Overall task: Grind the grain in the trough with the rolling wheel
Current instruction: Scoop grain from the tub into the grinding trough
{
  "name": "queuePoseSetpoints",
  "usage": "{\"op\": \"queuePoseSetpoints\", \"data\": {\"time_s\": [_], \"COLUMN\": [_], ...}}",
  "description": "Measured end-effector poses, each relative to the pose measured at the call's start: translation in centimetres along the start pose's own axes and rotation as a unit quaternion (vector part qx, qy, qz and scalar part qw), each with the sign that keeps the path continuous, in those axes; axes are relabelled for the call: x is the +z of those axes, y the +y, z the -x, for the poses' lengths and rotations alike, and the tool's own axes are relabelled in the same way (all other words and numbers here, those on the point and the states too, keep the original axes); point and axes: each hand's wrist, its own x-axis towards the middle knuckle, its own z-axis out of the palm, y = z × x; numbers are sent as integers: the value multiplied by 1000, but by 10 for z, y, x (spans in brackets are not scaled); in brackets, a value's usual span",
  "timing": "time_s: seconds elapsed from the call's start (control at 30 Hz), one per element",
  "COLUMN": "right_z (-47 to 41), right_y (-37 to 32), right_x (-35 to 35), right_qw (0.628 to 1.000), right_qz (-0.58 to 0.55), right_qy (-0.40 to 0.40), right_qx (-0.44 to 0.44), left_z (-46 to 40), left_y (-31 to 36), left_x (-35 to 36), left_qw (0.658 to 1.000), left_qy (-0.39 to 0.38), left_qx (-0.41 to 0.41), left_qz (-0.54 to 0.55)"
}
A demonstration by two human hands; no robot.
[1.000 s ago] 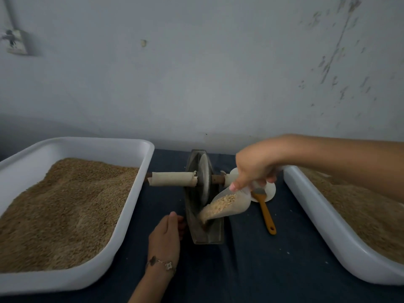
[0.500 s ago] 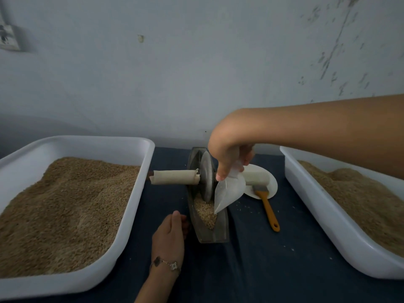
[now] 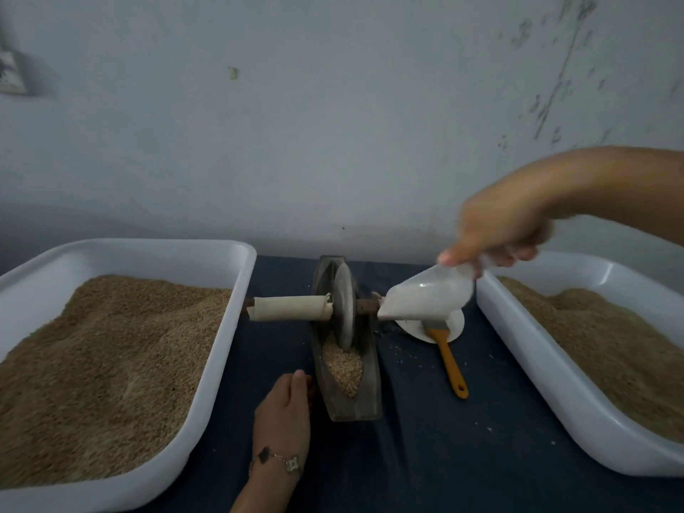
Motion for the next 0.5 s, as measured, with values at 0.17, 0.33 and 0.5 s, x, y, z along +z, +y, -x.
{"op": "queuePoseSetpoints", "data": {"time_s": [0.17, 0.33, 0.5], "right_z": [11, 34, 34], "right_y": [108, 180, 225], "right_x": [51, 92, 149], "right_qw": [962, 959, 954], "right_qz": [-268, -247, -189], "right_qy": [54, 95, 101], "right_qx": [-10, 101, 212], "left_z": [4, 10, 9], "left_y": [9, 19, 19], "left_x": [-1, -7, -4], "left_qw": [999, 998, 995], "left_qy": [-18, -29, -30], "left_qx": [11, 11, 6], "left_qz": [-40, -46, -100]}}
